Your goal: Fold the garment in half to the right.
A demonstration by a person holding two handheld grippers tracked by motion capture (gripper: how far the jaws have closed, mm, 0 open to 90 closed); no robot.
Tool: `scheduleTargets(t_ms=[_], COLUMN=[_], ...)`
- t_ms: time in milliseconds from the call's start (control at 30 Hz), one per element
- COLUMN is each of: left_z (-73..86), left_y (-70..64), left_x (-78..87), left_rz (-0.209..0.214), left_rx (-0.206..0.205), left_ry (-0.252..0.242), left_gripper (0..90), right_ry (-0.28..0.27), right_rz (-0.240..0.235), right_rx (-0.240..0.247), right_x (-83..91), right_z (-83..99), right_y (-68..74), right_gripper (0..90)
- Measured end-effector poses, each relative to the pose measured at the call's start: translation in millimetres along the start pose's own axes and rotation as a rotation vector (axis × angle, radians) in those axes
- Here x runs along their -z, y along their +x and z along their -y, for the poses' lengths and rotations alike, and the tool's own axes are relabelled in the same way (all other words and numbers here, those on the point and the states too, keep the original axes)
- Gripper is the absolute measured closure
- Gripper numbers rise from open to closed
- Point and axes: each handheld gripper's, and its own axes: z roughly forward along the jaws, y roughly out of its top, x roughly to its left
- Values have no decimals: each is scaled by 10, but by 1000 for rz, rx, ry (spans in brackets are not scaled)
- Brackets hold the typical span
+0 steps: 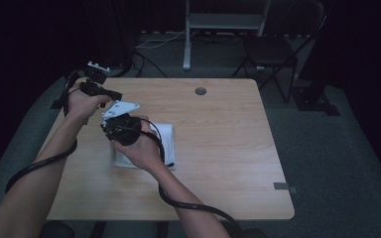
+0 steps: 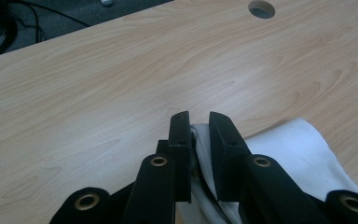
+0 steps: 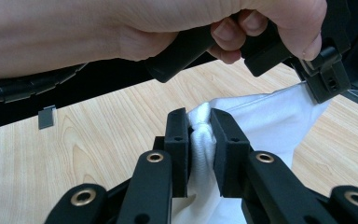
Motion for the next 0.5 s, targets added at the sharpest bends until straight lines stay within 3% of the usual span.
scheduleTargets(t_ms=[500], left_z=[-31], left_y=[-71], left_x=[-34], left_rz=[-2], left_rx=[-2], left_ry=[-9], left_gripper=[796], right_ry=[0], right_rz=[11], right_rx=[-6], right_x=[49], right_z=[28], right_y=[-33], right_gripper=[779])
